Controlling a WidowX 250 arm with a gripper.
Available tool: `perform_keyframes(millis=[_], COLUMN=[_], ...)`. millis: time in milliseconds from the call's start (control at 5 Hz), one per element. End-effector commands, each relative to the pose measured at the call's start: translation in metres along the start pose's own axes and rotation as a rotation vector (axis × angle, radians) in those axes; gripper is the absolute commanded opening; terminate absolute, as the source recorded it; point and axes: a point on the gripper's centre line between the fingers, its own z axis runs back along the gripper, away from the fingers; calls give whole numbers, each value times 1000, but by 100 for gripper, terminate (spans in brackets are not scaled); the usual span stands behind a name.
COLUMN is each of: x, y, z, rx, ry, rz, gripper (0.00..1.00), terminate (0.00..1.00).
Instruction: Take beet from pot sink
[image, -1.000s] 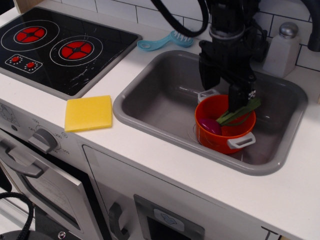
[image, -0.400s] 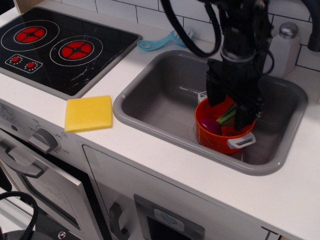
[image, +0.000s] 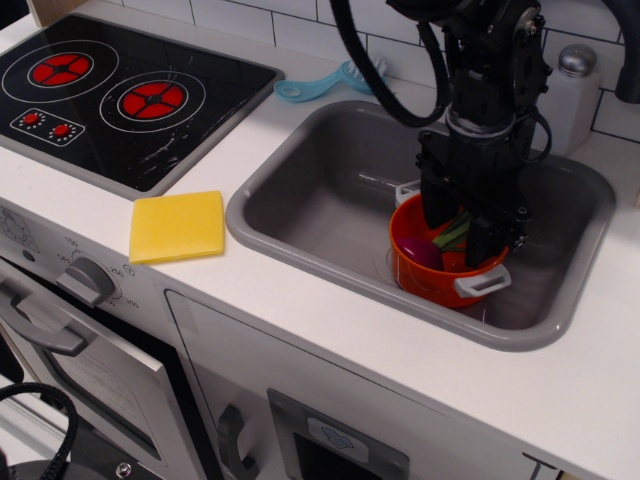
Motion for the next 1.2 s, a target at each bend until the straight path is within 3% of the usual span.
perform_keyframes(millis=[0,200,600,800,1000], x=[2,4,3,-3,-19], y=[11,16,38,51,69], z=[23,32,77,103,105], rx=[5,4,-1,-32,-36], ry=[-66,-83,-189,-238,-245], rz=[2,8,86,108,124], gripper=[0,0,0,0,0], terminate=[0,0,0,0,0])
